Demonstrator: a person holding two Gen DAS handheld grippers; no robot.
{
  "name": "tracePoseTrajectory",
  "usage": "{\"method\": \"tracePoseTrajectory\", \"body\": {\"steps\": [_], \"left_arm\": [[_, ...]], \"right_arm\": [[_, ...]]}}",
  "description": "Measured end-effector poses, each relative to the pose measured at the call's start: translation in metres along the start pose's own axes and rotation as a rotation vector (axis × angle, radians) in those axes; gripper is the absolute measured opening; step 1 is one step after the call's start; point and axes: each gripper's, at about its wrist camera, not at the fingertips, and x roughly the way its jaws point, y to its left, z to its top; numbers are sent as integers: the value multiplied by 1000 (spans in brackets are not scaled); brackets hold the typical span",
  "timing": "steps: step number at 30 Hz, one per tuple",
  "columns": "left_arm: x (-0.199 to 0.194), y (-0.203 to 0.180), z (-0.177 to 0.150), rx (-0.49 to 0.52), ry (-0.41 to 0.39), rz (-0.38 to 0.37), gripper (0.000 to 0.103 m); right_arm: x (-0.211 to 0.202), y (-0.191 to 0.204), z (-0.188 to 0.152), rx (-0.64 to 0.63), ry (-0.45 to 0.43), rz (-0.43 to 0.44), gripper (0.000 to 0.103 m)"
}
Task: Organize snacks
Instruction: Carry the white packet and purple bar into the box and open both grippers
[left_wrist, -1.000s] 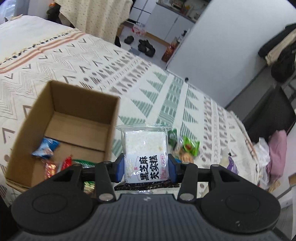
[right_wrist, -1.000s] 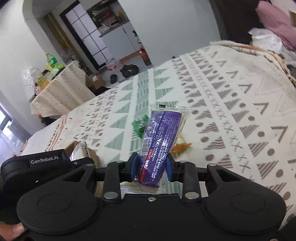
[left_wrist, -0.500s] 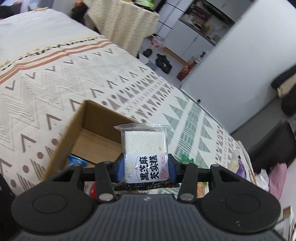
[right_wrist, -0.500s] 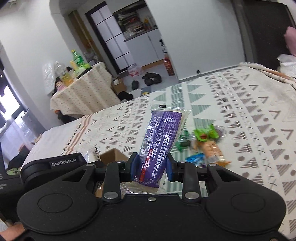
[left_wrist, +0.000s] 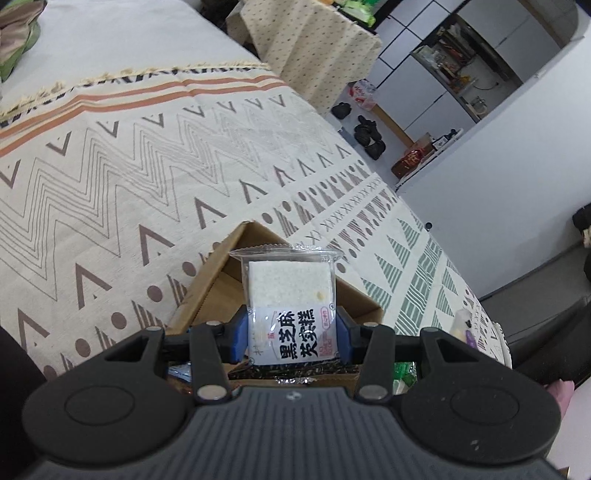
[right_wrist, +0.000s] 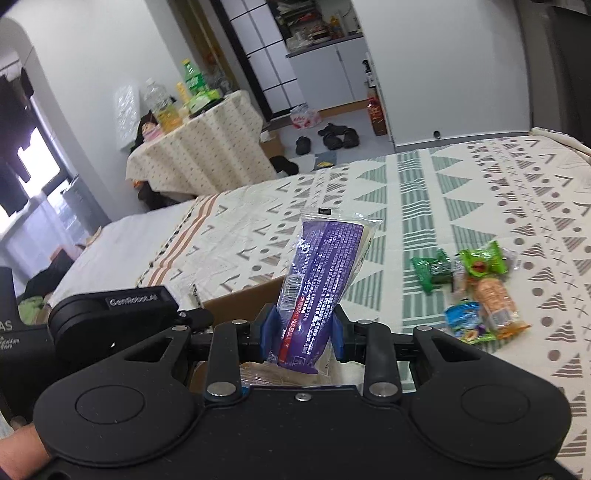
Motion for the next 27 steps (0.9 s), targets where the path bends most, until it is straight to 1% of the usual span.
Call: {"method": "tracePoseTrajectory", "body": {"steps": [4, 6, 8, 11, 16, 17, 18, 19, 20, 21, 25, 27], "left_arm": [[6, 11, 4, -52, 8, 12, 46], [5, 15, 6, -78, -5, 10, 49], [2, 16, 9, -83, -21, 13, 50], [0, 16, 10, -89, -36, 14, 56], [4, 17, 8, -99, -25, 32, 62], [4, 17, 8, -102, -22, 32, 65], [5, 16, 7, -102, -18, 33, 70], [5, 15, 6, -101, -15, 34, 74], [5, 14, 6, -96, -10, 36, 79], [5, 12, 5, -92, -7, 41, 82], [4, 4, -1, -71, -10, 56, 87], [3, 1, -4, -60, -10, 55, 91]], "right_arm": [[11, 11, -4, -20, 25, 14, 30], [17, 16, -5, -31, 34, 17, 31], [23, 20, -6, -35, 46, 23, 31], [31, 26, -6, -48, 62, 28, 31], [40, 34, -7, -80, 88, 43, 32], [42, 35, -7, -84, 97, 40, 35], [44, 34, -6, -79, 101, 29, 36], [45, 32, -6, -69, 98, 18, 36], [44, 30, -5, -58, 97, 15, 36], [43, 27, -5, -49, 98, 16, 36], [34, 19, -5, -30, 91, -13, 36], [29, 13, -6, -18, 95, -22, 37]]}}
